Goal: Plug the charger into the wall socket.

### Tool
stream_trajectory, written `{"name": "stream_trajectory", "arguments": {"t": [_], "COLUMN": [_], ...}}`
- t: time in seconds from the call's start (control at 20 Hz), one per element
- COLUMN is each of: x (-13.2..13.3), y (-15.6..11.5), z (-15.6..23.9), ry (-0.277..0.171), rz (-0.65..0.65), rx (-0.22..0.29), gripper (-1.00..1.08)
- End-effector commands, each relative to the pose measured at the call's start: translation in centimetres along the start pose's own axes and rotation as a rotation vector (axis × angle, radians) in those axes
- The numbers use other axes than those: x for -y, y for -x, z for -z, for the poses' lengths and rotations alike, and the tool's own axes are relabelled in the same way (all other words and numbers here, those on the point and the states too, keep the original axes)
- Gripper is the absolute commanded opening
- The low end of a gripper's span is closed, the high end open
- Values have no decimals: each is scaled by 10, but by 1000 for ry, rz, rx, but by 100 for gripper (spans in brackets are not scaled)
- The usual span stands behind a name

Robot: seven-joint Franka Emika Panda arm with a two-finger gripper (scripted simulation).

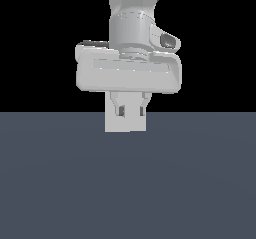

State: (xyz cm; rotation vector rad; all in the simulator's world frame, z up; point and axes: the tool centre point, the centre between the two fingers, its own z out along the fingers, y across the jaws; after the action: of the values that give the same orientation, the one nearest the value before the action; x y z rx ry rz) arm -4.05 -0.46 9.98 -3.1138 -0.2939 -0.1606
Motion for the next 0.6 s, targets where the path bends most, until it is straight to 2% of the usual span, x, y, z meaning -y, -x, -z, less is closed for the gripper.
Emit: {"name": "stream_trajectory", "arguments": {"t": [0.0,0.25,0.55], "x": [0,0,0], "y": [-10,-26,-33], "z": [-1,-3,-3], "ry": [0,0,0], "rz": [0,0,0], "rx": [0,0,0], "gripper": [-100,-100,-100]}}
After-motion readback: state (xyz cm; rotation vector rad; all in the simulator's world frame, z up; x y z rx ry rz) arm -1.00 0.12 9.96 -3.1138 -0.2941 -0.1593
